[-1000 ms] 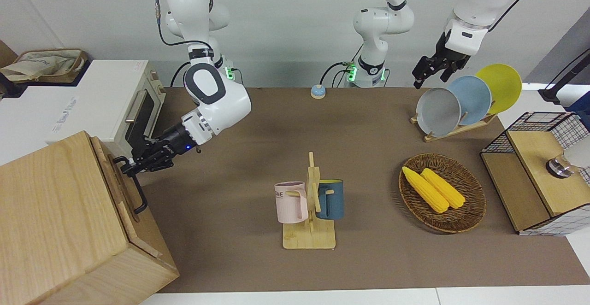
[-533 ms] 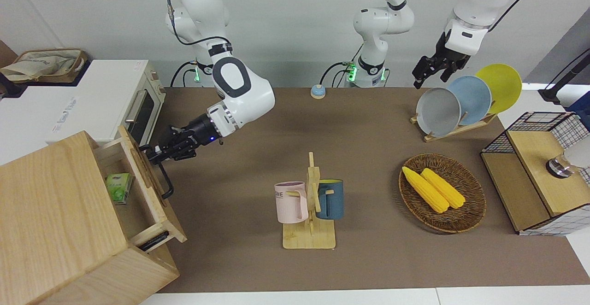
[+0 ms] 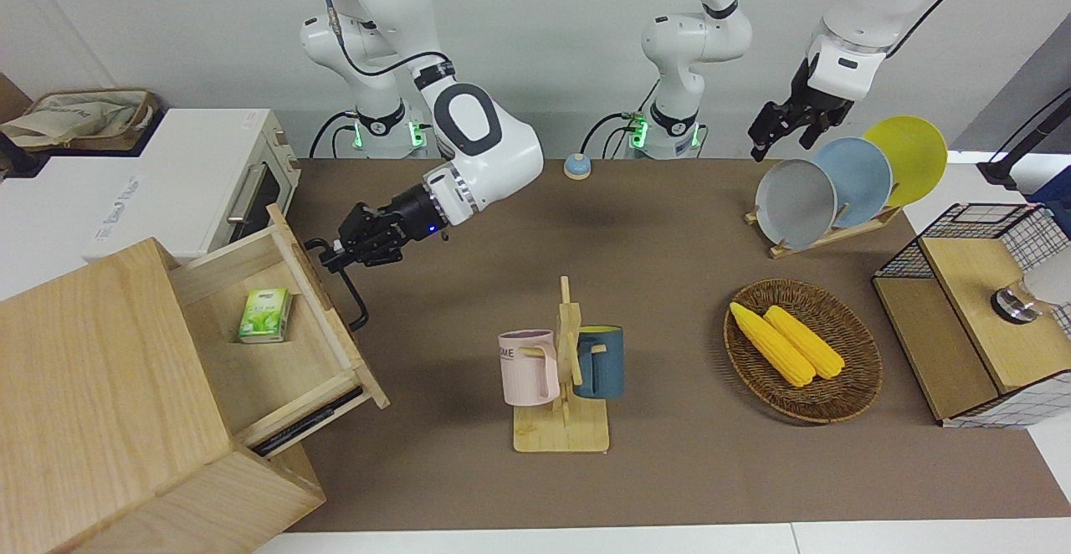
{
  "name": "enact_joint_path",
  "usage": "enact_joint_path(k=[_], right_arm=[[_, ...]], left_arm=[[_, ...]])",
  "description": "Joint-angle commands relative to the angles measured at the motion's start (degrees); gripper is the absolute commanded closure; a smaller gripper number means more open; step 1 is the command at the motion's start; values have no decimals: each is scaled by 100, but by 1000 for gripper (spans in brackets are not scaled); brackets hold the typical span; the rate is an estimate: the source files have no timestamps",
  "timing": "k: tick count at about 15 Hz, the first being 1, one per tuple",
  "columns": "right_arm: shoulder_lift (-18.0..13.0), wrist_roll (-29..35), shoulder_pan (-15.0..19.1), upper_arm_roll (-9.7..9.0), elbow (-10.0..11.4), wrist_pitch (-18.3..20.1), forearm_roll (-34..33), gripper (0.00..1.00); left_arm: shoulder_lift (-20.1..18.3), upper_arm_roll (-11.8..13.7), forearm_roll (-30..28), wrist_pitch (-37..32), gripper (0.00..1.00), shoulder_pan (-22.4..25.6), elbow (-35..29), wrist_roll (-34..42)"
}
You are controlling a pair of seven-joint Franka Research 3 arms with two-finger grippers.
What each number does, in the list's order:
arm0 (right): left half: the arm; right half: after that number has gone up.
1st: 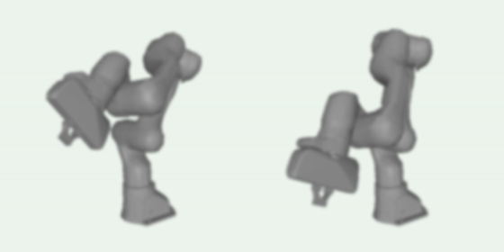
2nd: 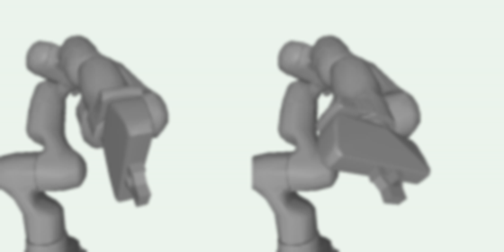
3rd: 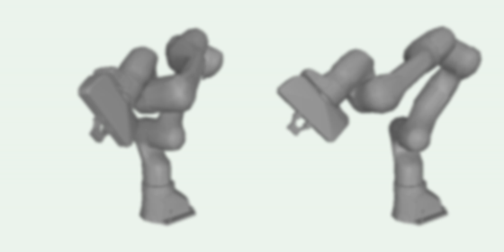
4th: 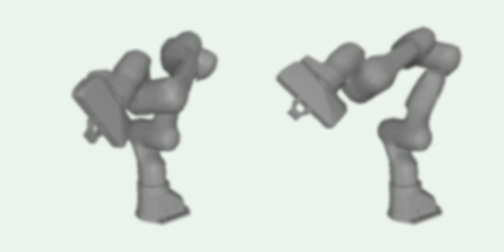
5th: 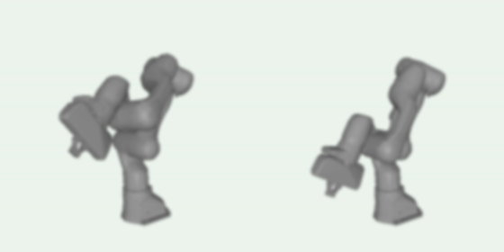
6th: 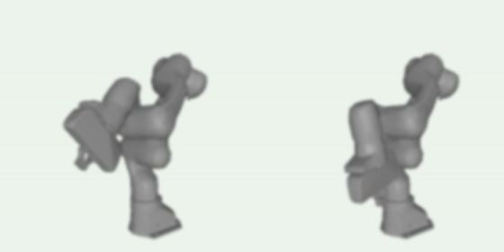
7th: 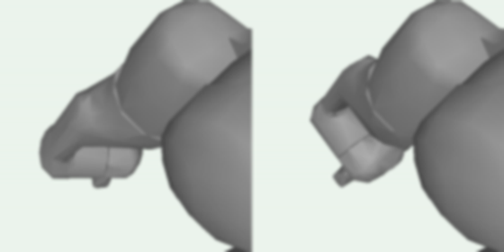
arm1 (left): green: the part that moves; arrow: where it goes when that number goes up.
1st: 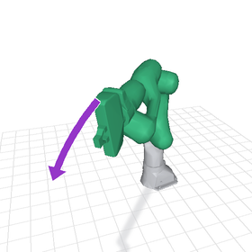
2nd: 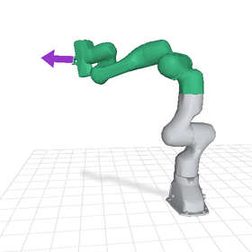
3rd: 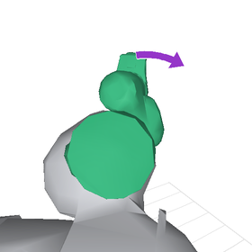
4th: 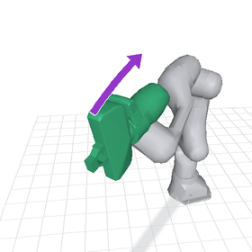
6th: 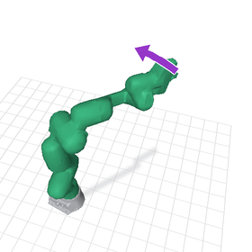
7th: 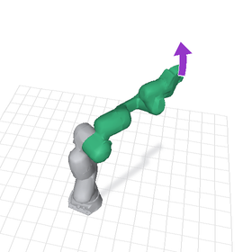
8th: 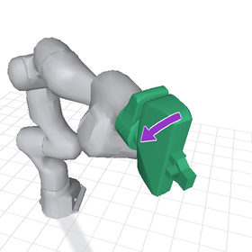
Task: Slide drawer open with right arm
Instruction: 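Pull the drawer handle toward the robot with the right gripper, then release the handle and back the right gripper away from the drawer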
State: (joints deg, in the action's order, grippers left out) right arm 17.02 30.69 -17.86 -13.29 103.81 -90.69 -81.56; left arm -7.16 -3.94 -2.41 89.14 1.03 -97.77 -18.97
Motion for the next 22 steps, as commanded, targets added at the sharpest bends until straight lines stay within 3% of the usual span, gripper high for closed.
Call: enact_joint_path(k=[1,5,9,12,15,17,22], right_arm=[[-59,-292,-33,-437,-361,455,61,1000],[-59,-292,-51,-762,-466,833,272,1000],[-59,-300,-156,-964,-545,1193,448,1000],[-59,-292,-165,-1158,-563,1291,571,1000],[-50,-292,-244,-1185,-642,1458,693,1000],[-50,-292,-244,-1333,-677,1572,756,1000],[-50,-274,-358,-1360,-738,1713,896,1000]], left_arm=[[-48,25,-5,-90,7,-6,21,51],[-48,25,-5,-98,7,-6,21,51],[-48,25,-5,-98,7,-6,21,51],[-48,25,-5,-90,7,-6,21,51],[-48,25,-5,-98,7,-6,21,51],[-48,25,-5,-90,7,-6,21,51],[-48,25,-5,-98,7,-6,21,51]])
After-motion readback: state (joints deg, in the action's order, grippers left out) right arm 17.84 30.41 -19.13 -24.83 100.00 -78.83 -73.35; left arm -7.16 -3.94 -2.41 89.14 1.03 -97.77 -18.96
